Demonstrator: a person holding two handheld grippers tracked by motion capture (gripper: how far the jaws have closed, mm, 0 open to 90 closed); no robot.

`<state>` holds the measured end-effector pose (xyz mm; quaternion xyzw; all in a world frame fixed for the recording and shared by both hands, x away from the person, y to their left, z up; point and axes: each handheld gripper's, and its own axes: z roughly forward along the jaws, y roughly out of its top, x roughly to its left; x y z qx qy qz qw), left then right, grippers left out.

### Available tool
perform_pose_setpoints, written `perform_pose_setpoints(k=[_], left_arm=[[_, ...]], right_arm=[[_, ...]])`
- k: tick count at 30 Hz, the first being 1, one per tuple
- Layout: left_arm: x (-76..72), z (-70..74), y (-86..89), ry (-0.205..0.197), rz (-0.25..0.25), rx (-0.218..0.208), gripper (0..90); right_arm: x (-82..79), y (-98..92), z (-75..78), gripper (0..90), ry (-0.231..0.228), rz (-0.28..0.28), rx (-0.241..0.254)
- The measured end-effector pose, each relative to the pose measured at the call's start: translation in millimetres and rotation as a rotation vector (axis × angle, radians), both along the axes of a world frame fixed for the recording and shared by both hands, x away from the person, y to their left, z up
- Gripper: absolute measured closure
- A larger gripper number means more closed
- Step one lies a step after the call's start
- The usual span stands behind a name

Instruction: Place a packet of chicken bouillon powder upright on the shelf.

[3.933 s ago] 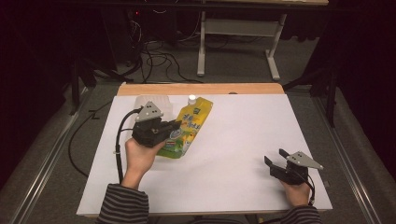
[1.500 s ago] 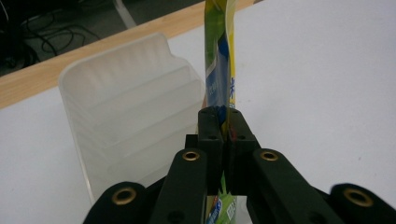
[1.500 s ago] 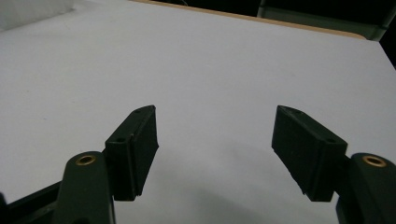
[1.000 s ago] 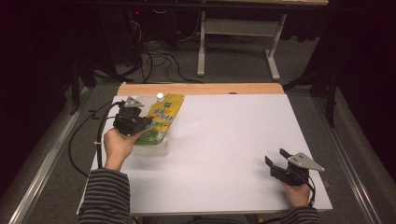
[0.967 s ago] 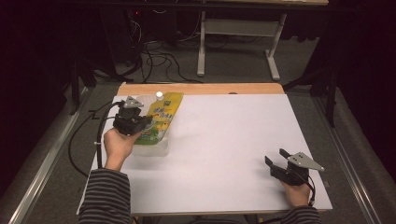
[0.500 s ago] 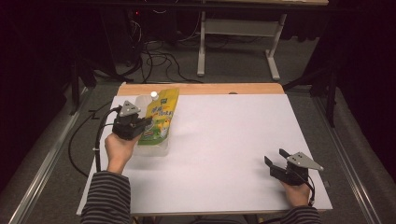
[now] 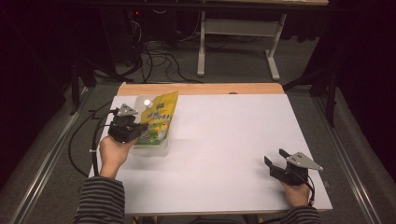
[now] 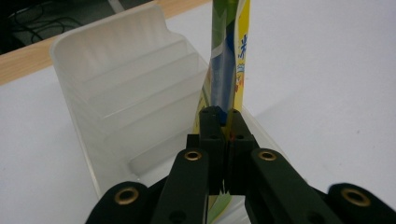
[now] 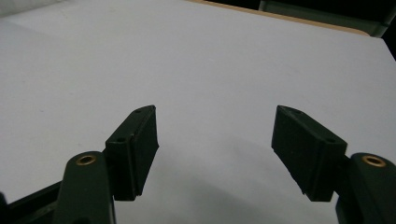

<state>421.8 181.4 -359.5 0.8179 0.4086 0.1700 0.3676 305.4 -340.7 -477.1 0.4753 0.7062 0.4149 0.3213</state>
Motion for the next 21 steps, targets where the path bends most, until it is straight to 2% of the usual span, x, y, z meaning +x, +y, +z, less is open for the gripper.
perform_pose_setpoints(k=[6, 9, 13, 14, 15, 18, 21], left_arm=[[-0.3, -0.5, 0.4, 0.02, 0.001, 0.028, 89.0], [-4.1, -0.6, -1.7, -0.018, -0.009, 0.052, 90.0], [-6.6, -4.0, -2.1, -0.045, -0.009, 0.037, 90.0], [-7.8, -8.3, -2.1, -0.077, 0.002, 0.024, 90.0], [-7.8, -8.3, -2.1, -0.077, 0.002, 0.024, 90.0], [-8.7, -15.4, -3.9, -0.127, 0.011, 0.021, 90.0], [-9.3, -18.2, -1.0, -0.125, 0.009, 0.006, 90.0]], right_arm=[[0.0, -0.3, 0.0, 32.1, -0.001, 0.003, -0.003], [0.5, -0.5, 0.0, 32.2, -0.001, -0.002, -0.001], [0.9, -0.5, 0.1, 32.2, 0.007, 0.001, -0.002], [1.1, -0.3, 0.0, 32.2, 0.001, 0.003, -0.009], [1.0, -0.4, 0.0, 32.2, 0.001, 0.003, -0.008], [0.8, -0.5, 0.0, 32.2, 0.004, -0.001, -0.003], [0.9, -0.4, 0.0, 32.2, 0.002, 0.0, -0.005]])
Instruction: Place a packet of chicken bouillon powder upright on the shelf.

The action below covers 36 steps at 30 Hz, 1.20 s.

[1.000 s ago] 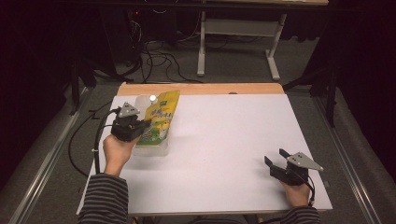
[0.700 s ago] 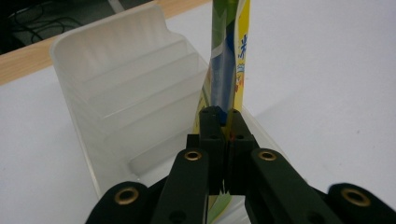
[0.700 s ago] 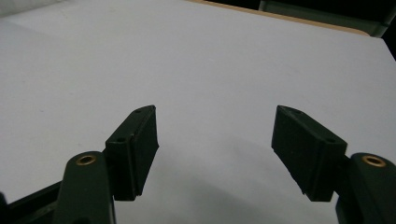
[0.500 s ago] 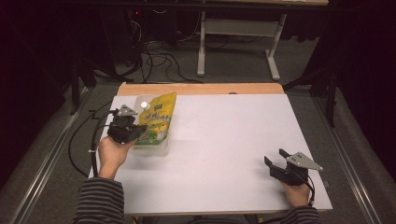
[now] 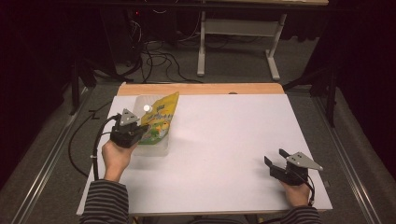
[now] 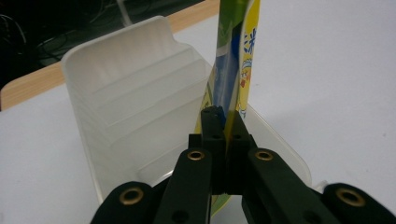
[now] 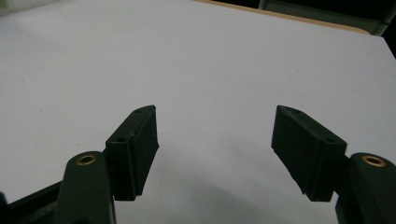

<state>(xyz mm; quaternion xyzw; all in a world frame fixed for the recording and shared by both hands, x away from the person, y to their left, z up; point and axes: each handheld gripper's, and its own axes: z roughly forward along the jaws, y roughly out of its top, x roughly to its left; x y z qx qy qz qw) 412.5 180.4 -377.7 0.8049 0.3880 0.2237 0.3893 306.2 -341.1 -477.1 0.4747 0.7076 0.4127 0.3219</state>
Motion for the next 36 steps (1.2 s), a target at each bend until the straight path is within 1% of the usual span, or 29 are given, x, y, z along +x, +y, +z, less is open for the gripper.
perform_pose_setpoints(k=[2, 4, 5, 6, 7, 10, 12, 17, 19, 21, 22, 23, 24, 25, 26, 27, 29, 31, 36], left_arm=[[-1.4, -3.2, 5.6, 0.0, -0.004, -0.02, 90.0], [-2.3, -4.2, 6.8, -0.001, -0.007, -0.021, 90.0], [-3.4, -6.1, 8.3, -0.003, -0.011, -0.032, 89.9], [-3.4, -6.1, 8.3, -0.003, -0.011, -0.032, 89.8], [-4.0, -7.5, 10.2, 0.001, -0.013, -0.048, 89.5], [-5.2, -9.0, 11.9, 0.002, -0.011, -0.053, 88.9], [-6.5, -11.9, 15.6, 0.009, -0.005, -0.065, 88.7], [-8.0, -14.7, 20.2, 0.031, -0.004, -0.069, 88.3], [-8.9, -18.5, 23.6, 0.037, 0.004, -0.081, 88.0], [-10.2, -20.4, 25.5, 0.04, 0.013, -0.063, 87.8], [-11.7, -20.8, 24.6, 0.03, 0.024, -0.027, 87.7], [-13.1, -21.3, 23.6, 0.023, 0.025, -0.004, 87.2], [-13.1, -21.3, 23.6, 0.023, 0.025, -0.004, 86.4], [-14.7, -21.8, 25.0, 0.025, 0.011, -0.027, 85.7], [-15.0, -21.8, 26.6, 0.029, 0.008, -0.045, 85.3], [-15.1, -21.8, 27.7, 0.03, 0.009, -0.051, 85.0], [-15.5, -21.8, 28.2, 0.028, 0.009, -0.051, 84.3], [-15.9, -21.8, 28.2, 0.027, 0.013, -0.063, 83.8], [-17.0, -22.5, 28.3, 0.028, 0.013, -0.078, 77.6]], right_arm=[[0.5, 0.3, 0.0, 32.2, 0.005, -0.002, -0.004], [0.5, 0.7, 0.0, 32.2, 0.009, 0.0, -0.003], [0.4, 1.2, -0.1, 32.3, 0.007, 0.0, -0.008], [0.4, 1.2, -0.1, 32.3, 0.007, 0.0, -0.008], [0.4, 1.1, -0.1, 32.2, 0.007, -0.001, -0.007], [0.4, 1.0, -0.1, 32.3, 0.007, -0.001, -0.006], [0.4, 1.2, -0.1, 32.3, 0.01, -0.004, -0.005], [0.9, 1.6, -0.2, 32.3, 0.012, -0.001, -0.009], [0.9, 1.6, -0.2, 32.3, 0.01, 0.001, -0.013], [0.9, 1.7, -0.2, 32.3, 0.013, -0.002, -0.01], [1.0, 1.7, -0.2, 32.3, 0.016, -0.003, -0.011], [1.0, 2.0, -0.2, 32.3, 0.018, -0.003, -0.01], [1.0, 2.0, -0.2, 32.3, 0.018, -0.003, -0.01], [1.2, 2.3, -0.2, 32.3, 0.018, -0.001, -0.015], [1.2, 2.3, -0.2, 32.3, 0.018, -0.002, -0.016], [1.4, 2.0, -0.2, 32.2, 0.017, -0.003, -0.016], [1.2, 1.7, -0.2, 32.2, 0.016, -0.004, -0.011], [1.1, 1.7, -0.1, 32.2, 0.016, -0.002, -0.011], [1.3, 1.6, -0.2, 32.2, 0.016, 0.0, -0.009]])
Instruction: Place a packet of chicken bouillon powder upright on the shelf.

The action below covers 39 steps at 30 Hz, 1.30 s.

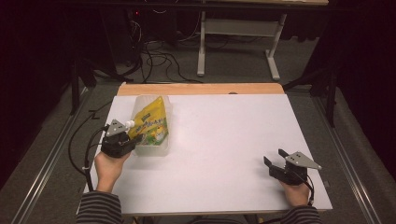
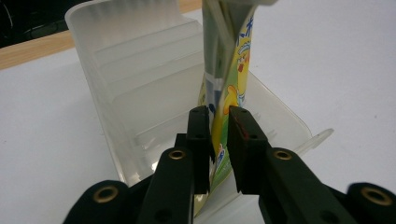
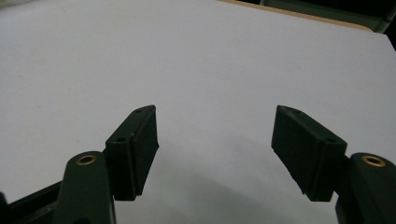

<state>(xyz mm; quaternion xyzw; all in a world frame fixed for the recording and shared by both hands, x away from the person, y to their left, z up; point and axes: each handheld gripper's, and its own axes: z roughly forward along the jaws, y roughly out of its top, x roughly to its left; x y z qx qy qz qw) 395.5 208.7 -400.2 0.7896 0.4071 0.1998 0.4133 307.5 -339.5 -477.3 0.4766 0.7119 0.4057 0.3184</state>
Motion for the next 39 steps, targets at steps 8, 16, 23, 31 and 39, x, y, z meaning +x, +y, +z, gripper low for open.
perform_pose_setpoints(k=[8, 16, 23, 31, 39], left_arm=[[-7.0, 1.0, 8.3, -0.022, 0.078, -0.016, 59.8], [-18.6, 3.9, 9.0, -0.051, 0.106, -0.02, 46.9], [-32.1, 5.5, 11.7, -0.063, 0.128, -0.036, 43.1], [-45.0, 8.5, 17.9, -0.078, 0.148, -0.104, 35.6], [-51.7, 8.3, 16.4, -0.077, 0.169, -0.109, 33.6]], right_arm=[[0.0, 0.3, 0.1, 32.2, 0.002, 0.0, -0.003], [-0.4, -0.3, 0.1, 31.6, -0.003, 0.0, 0.0], [-0.8, -1.1, 0.2, 31.7, -0.009, 0.0, 0.007], [-0.7, -0.8, 0.2, 31.8, -0.007, -0.002, 0.006], [-0.8, -0.7, 0.2, 31.7, -0.009, 0.0, 0.006]])
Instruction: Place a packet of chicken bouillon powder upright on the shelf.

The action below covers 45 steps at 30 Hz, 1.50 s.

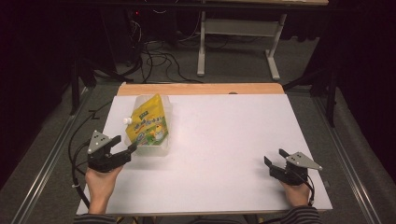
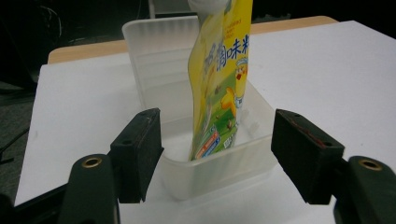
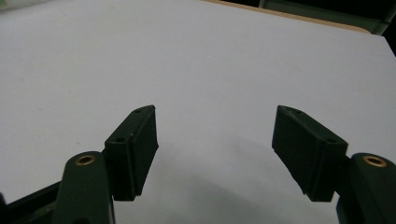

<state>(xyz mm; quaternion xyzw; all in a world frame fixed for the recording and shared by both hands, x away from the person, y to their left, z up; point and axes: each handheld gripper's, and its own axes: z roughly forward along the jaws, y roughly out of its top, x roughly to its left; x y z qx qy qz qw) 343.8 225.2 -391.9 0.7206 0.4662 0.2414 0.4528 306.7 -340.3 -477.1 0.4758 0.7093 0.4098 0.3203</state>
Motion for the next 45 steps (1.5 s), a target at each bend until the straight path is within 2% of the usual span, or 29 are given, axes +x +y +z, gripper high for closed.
perform_pose_setpoints(k=[6, 13, 17, 26, 30, 33, 40, 45], left_arm=[[-5.7, -5.5, 1.8, 0.017, 0.013, -0.014, 31.1], [-16.9, -6.7, 1.6, 0.012, 0.021, -0.035, 30.2], [-24.5, -7.6, -4.2, 0.001, 0.011, -0.051, 30.4], [-31.4, -10.7, -14.0, 0.0, -0.02, -0.075, 29.8], [-34.6, -13.4, -20.3, -0.006, -0.024, -0.052, 28.6], [-36.6, -13.9, -25.2, -0.019, -0.009, -0.037, 26.2], [-39.2, -12.6, -31.8, -0.04, -0.013, -0.065, 25.6], [-40.1, -14.1, -39.6, -0.026, -0.034, -0.051, 25.3]], right_arm=[[-0.2, 0.3, 0.0, 31.8, 0.0, 0.0, -0.001], [0.0, 0.4, 0.1, 31.8, 0.003, 0.0, -0.002], [0.0, 0.3, -0.1, 31.8, 0.0, 0.005, -0.004], [0.2, 0.4, -0.1, 31.9, 0.002, 0.002, -0.003], [0.1, 0.4, -0.1, 31.9, -0.001, 0.005, -0.006], [-0.1, 0.6, -0.1, 31.9, 0.003, -0.001, 0.0], [0.4, 0.5, -0.1, 31.9, 0.007, -0.001, -0.004], [0.4, 0.4, -0.1, 31.9, 0.003, 0.001, -0.009]])
